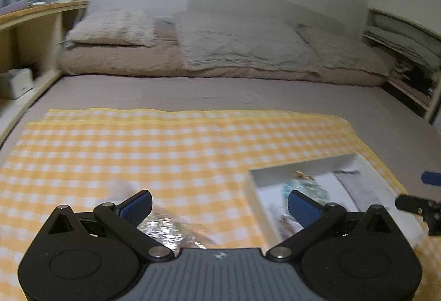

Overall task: Organize soft objects
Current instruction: 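Move both tools back toward the cotton ball and bagged beads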

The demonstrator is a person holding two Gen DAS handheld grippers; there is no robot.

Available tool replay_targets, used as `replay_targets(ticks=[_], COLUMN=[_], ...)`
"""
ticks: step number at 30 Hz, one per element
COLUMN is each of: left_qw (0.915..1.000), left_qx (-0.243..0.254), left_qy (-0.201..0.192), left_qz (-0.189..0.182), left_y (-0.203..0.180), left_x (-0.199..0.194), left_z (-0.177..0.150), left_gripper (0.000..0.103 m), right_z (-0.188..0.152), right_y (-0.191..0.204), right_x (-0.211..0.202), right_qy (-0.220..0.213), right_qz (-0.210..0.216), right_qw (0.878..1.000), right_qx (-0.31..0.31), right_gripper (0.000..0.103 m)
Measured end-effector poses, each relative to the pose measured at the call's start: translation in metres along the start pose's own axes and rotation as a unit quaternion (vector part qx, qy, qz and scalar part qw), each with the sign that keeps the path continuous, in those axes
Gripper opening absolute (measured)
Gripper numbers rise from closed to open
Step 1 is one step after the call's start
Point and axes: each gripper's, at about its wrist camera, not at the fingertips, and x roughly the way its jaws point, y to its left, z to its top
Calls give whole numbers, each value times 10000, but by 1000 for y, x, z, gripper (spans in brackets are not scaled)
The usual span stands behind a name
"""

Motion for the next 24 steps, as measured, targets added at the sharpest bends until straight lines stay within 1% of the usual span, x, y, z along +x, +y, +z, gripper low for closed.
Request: replay_targets(ticks=[7, 10, 12, 19, 24], left_qw=[9980, 9963, 9953, 9918, 9912], left_qx=[-239, -293, -359, -858, -1073], left_qy=[-117, -62, -43, 154, 345], left_qz=[570, 808, 901, 935, 699], left_y=[47, 63, 73, 100, 110], left_x=[0, 4, 7, 25, 44], left_z=[2, 2, 1, -1, -2], left_gripper=[103, 103, 103, 103, 103], right_z=[10, 14, 17, 27, 27], right_y=[49, 70, 82, 130, 163], right_x=[20, 29, 36, 63, 89], right_qy=[-28, -20, -5, 23, 147], right_qz=[435, 623, 718, 1091, 1334], right_qw=[9987, 9971, 9961, 9895, 9800], right_qx=[-275, -427, -509, -946, -1469], right_gripper=[103, 103, 103, 103, 103])
